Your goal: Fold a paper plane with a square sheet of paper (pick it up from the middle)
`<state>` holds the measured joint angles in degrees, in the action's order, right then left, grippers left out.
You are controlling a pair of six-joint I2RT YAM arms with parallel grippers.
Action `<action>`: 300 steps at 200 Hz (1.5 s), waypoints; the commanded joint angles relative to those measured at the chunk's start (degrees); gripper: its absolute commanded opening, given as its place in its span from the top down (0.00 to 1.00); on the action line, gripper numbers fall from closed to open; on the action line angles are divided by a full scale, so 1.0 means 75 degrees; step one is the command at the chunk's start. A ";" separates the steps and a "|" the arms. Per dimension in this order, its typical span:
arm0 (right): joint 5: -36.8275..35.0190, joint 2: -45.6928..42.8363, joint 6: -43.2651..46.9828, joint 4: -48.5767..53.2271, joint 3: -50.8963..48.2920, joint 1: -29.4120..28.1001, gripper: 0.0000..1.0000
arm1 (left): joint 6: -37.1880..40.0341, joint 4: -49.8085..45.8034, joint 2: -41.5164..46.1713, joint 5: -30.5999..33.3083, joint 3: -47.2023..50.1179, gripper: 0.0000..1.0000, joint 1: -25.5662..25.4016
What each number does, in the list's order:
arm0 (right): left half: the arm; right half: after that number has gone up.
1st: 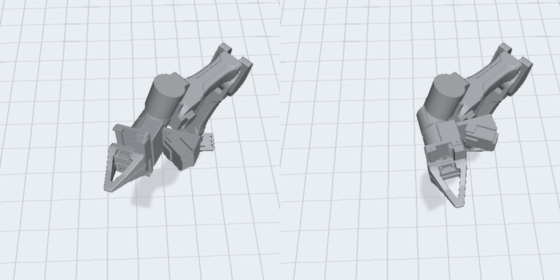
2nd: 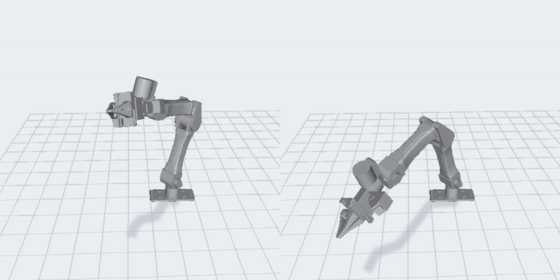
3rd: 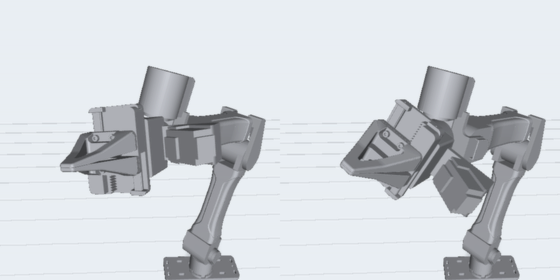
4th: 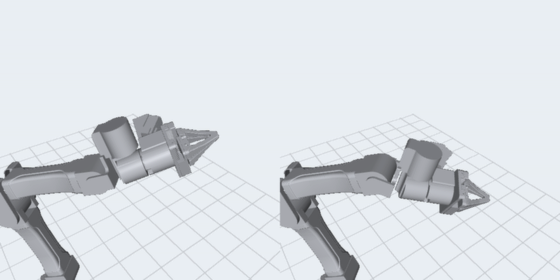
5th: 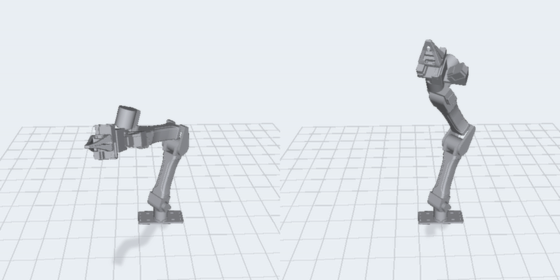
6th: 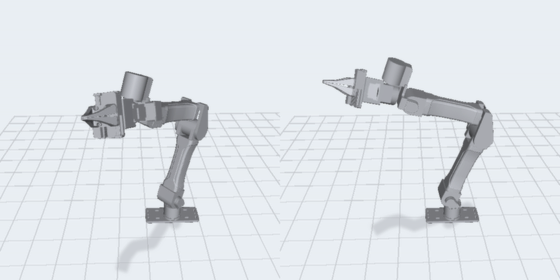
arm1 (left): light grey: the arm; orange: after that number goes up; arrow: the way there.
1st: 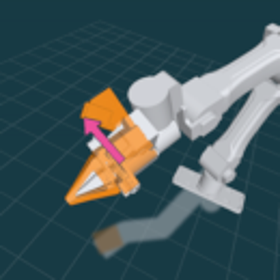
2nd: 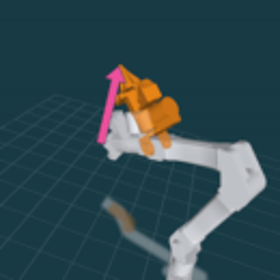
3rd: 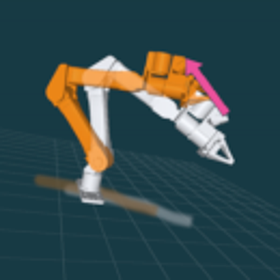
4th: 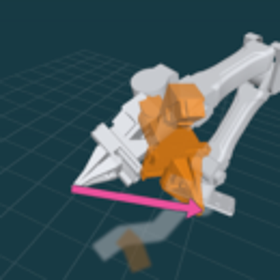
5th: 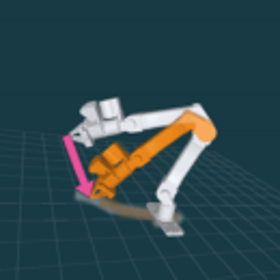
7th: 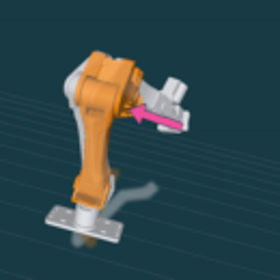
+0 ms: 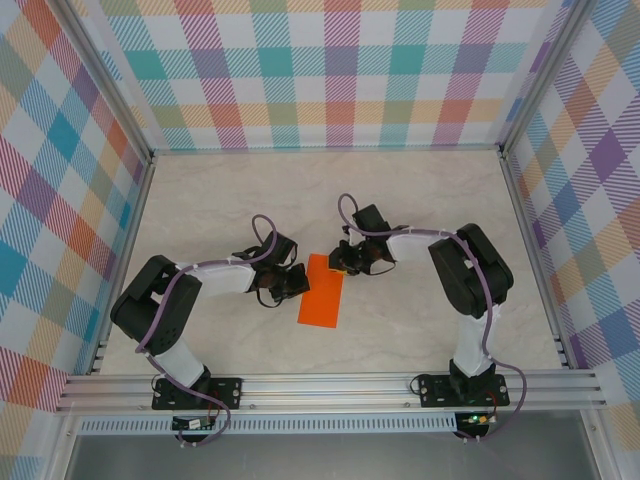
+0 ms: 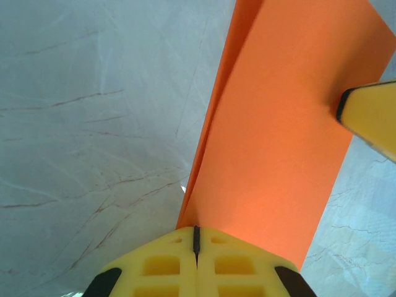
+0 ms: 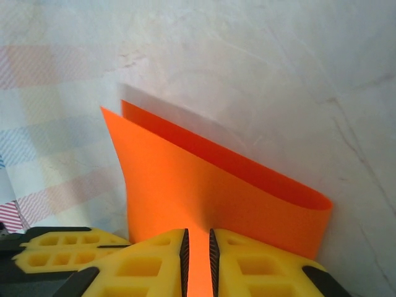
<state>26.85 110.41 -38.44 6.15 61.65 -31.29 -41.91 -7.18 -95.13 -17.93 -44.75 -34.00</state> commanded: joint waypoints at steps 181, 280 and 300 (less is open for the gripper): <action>0.0207 0.0050 -0.0032 0.0364 0.0862 0.0477 0.79 | 0.0147 -0.1398 -0.0228 0.0739 0.0471 1.00 -0.0061; -0.0690 0.0910 0.0168 0.0700 0.0819 0.0243 0.79 | -0.0182 -0.1234 0.0205 0.0391 0.0636 1.00 -0.0061; -0.1002 0.1000 0.0463 0.1175 0.1070 -0.0004 0.79 | -0.0276 -0.0931 0.0354 0.0257 0.0639 1.00 -0.0060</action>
<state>25.02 115.07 -38.02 9.15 67.79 -29.36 -42.78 -7.07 -92.92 -17.30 -42.81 -34.11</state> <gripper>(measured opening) 0.209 0.038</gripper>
